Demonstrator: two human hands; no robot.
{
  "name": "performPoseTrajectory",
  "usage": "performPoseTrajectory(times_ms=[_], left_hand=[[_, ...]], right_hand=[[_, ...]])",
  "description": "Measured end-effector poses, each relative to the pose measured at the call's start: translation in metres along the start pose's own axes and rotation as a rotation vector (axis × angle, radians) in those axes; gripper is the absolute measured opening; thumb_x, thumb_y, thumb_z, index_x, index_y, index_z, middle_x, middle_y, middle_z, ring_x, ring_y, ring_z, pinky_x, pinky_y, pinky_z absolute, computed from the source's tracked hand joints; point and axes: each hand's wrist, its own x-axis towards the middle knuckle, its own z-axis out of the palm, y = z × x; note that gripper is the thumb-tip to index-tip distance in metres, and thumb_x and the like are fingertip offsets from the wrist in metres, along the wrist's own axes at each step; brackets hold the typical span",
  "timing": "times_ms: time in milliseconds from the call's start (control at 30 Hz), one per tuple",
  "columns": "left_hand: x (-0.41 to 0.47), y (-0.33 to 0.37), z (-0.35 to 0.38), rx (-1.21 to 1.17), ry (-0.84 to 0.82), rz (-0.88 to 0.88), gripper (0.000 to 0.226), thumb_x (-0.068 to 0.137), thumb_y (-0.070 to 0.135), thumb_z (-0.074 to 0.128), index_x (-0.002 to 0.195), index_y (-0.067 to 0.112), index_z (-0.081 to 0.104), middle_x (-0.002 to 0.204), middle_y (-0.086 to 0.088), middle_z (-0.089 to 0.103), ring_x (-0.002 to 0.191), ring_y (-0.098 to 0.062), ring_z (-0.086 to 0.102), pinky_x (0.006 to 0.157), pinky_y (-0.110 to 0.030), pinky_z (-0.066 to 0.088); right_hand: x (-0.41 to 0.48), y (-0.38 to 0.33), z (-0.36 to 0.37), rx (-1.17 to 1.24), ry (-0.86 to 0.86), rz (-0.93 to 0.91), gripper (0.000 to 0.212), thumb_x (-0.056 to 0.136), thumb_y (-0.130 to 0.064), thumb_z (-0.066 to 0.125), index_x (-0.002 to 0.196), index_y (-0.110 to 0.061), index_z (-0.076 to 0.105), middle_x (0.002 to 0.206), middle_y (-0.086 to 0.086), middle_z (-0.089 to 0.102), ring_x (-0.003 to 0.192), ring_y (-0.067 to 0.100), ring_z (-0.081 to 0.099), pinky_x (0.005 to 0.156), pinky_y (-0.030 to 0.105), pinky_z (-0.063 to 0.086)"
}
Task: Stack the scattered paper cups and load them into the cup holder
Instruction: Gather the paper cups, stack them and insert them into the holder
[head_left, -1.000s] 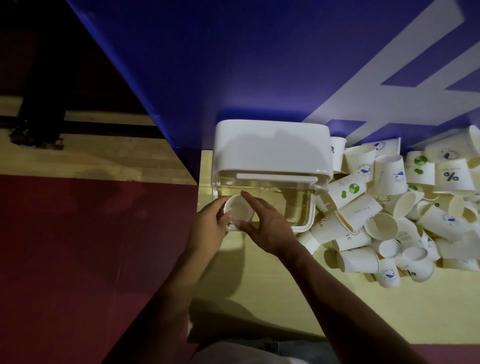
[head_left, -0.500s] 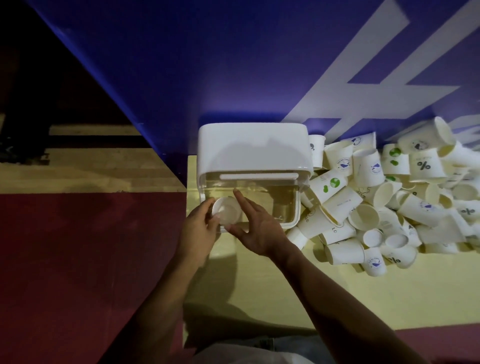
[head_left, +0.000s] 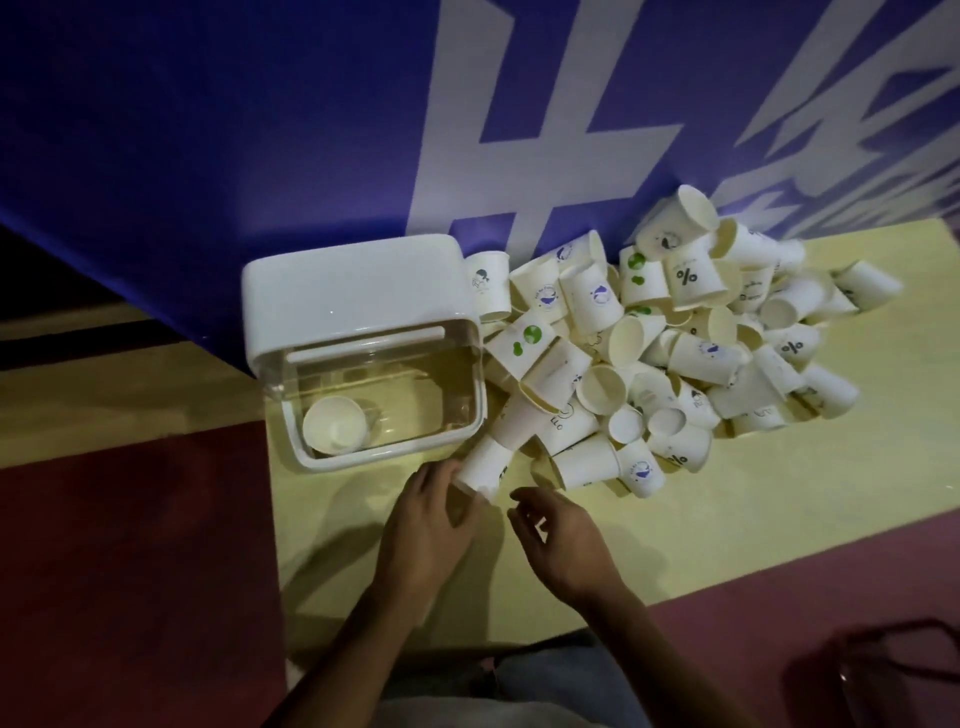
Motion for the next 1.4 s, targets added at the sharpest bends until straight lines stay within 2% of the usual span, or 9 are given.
performPoseTrajectory(times_ms=[100,233,567,667,767,867,967,1267,1400], left_hand=[[-0.002,-0.002,0.036,0.137,-0.033,-0.078,0.068,0.081,0.064,0.062,0.131,0.019,0.054,0.122,-0.004,0.063,0.104,-0.017,0.061,0.083,-0.033,0.057],[0.009,-0.001,0.067,0.036,-0.035,-0.232,0.086,0.068,0.047,0.089,0.137,0.01,0.053,0.129,-0.012,0.059,0.111,-0.03,0.06,0.086,-0.042,0.054],[0.008,0.022,0.094,-0.047,0.13,-0.359,0.074,0.068,0.033,0.093,0.126,0.003,0.057,0.117,-0.02,0.057,0.097,-0.041,0.06,0.077,-0.047,0.052],[-0.02,0.04,0.09,-0.067,0.165,-0.394,0.073,0.072,0.04,0.09,0.129,0.011,0.054,0.127,-0.015,0.048,0.099,-0.04,0.06,0.077,-0.049,0.055],[-0.04,0.063,0.09,-0.135,0.157,-0.465,0.078,0.075,0.046,0.086,0.138,0.017,0.049,0.137,-0.009,0.045,0.113,-0.035,0.057,0.088,-0.045,0.051],[-0.047,0.093,0.095,-0.207,0.163,-0.449,0.085,0.074,0.046,0.087,0.143,0.018,0.046,0.142,-0.003,0.048,0.124,-0.027,0.052,0.094,-0.039,0.045],[-0.046,0.123,0.104,-0.244,0.171,-0.415,0.079,0.071,0.043,0.09,0.137,0.023,0.051,0.133,0.005,0.052,0.117,-0.017,0.052,0.094,-0.034,0.043],[-0.04,0.145,0.115,-0.295,0.148,-0.3,0.064,0.074,0.039,0.087,0.131,0.03,0.059,0.122,0.014,0.051,0.116,-0.007,0.05,0.094,-0.028,0.043],[-0.039,0.146,0.11,-0.329,0.142,-0.288,0.056,0.082,0.036,0.082,0.127,0.046,0.05,0.119,0.037,0.046,0.117,-0.007,0.048,0.09,-0.026,0.04]], right_hand=[[-0.016,0.028,-0.013,-0.013,-0.029,0.06,0.026,0.101,-0.035,0.057,0.123,-0.027,0.068,0.103,-0.016,0.065,0.086,-0.002,0.058,0.077,0.021,0.051],[-0.032,0.064,-0.033,0.031,-0.029,0.12,0.024,0.1,-0.031,0.058,0.119,-0.024,0.071,0.107,-0.011,0.069,0.087,0.005,0.062,0.078,0.025,0.051],[-0.042,0.144,-0.092,0.07,0.074,0.229,0.02,0.096,-0.025,0.065,0.113,-0.02,0.073,0.101,-0.009,0.071,0.079,0.006,0.062,0.072,0.015,0.045],[-0.031,0.163,-0.114,0.112,0.195,0.278,0.023,0.095,-0.027,0.068,0.115,-0.018,0.071,0.093,-0.01,0.068,0.076,0.006,0.062,0.073,0.028,0.052],[-0.019,0.179,-0.134,0.157,0.269,0.341,0.046,0.092,-0.038,0.072,0.132,-0.018,0.06,0.107,-0.008,0.062,0.085,0.01,0.061,0.076,0.033,0.054],[0.001,0.197,-0.15,0.099,0.255,0.313,0.076,0.087,-0.041,0.077,0.15,-0.017,0.042,0.131,0.001,0.054,0.106,0.019,0.058,0.088,0.039,0.054],[0.026,0.212,-0.166,0.017,0.157,0.229,0.093,0.081,-0.036,0.084,0.157,-0.02,0.033,0.148,0.006,0.043,0.131,0.023,0.047,0.104,0.04,0.047],[0.054,0.228,-0.174,-0.138,0.093,0.1,0.072,0.073,-0.026,0.087,0.137,-0.015,0.057,0.143,0.008,0.05,0.119,0.036,0.056,0.08,0.05,0.058],[0.044,0.23,-0.175,-0.094,0.085,0.091,0.067,0.074,-0.027,0.086,0.131,-0.009,0.054,0.129,0.013,0.058,0.106,0.037,0.062,0.076,0.047,0.056]])
